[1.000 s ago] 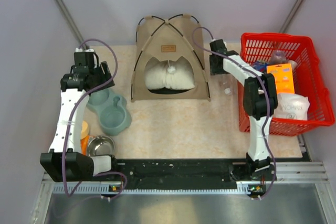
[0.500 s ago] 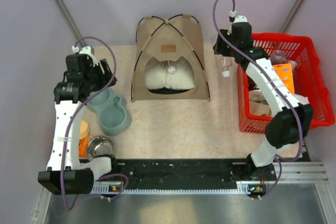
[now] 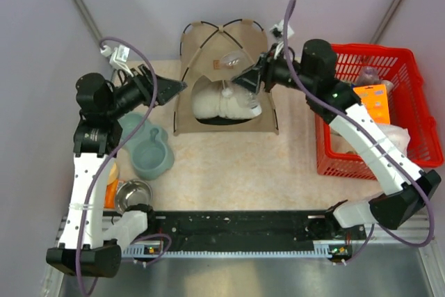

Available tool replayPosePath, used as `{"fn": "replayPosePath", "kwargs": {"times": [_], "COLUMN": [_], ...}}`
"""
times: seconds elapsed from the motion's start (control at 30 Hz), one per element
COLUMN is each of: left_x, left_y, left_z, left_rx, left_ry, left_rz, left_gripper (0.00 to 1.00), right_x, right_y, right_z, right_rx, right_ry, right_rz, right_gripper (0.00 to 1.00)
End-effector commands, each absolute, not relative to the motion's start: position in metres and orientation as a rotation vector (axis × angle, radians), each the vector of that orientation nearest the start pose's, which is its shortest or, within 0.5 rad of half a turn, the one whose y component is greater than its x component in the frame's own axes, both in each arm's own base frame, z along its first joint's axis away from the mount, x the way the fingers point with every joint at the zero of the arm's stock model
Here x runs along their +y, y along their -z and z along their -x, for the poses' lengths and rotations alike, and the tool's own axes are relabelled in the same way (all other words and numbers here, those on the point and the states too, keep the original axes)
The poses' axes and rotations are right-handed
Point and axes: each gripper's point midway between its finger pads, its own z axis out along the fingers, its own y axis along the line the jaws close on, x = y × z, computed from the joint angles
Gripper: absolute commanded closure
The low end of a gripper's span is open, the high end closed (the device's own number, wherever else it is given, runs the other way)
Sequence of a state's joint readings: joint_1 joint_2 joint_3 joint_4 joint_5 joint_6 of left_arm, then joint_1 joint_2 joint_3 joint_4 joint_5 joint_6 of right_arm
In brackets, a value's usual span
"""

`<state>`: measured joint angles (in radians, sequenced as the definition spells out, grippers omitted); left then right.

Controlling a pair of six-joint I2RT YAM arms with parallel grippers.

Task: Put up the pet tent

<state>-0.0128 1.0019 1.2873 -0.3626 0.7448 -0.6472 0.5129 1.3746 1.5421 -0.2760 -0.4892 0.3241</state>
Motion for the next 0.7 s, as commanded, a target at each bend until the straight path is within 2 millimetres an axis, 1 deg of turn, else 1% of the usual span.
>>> {"fn": "replayPosePath", "kwargs": {"times": [0.0,0.03,0.1,0.17,0.27,0.33,0.4,0.57,0.67], "left_x": [-0.183,-0.188,-0.199,-0.201,-0.202,-0.203,-0.202,-0.203,-0.197], "left_y": [-0.473,-0.471,-0.464,-0.458,-0.446,-0.441,-0.434,-0.412,-0.402], "left_z": [-0.247,-0.247,-0.244,-0.245,-0.246,-0.243,-0.246,-0.253,-0.261], "left_rx": [1.5,1.505,1.544,1.56,1.596,1.605,1.625,1.714,1.774], "left_ry": [1.372,1.369,1.353,1.29,1.274,1.273,1.245,1.183,1.108], "left_rz": [-0.237,-0.246,-0.278,-0.297,-0.288,-0.304,-0.289,-0.266,-0.222], "left_gripper": [0.22,0.21,0.2,0.18,0.17,0.14,0.14,0.16,0.27], "right_x": [0.34,0.349,0.364,0.374,0.383,0.387,0.389,0.396,0.399], "right_y": [-0.432,-0.43,-0.424,-0.416,-0.409,-0.403,-0.398,-0.386,-0.379], "right_z": [-0.256,-0.248,-0.24,-0.236,-0.229,-0.228,-0.226,-0.223,-0.223], "right_rx": [1.521,1.512,1.504,1.512,1.516,1.529,1.539,1.562,1.576], "right_ry": [-1.273,-1.303,-1.337,-1.348,-1.355,-1.35,-1.351,-1.334,-1.303], "right_rz": [0.758,0.778,0.81,0.838,0.874,0.888,0.904,0.947,0.969], "right_gripper": [0.57,0.57,0.57,0.57,0.57,0.57,0.57,0.57,0.57]}}
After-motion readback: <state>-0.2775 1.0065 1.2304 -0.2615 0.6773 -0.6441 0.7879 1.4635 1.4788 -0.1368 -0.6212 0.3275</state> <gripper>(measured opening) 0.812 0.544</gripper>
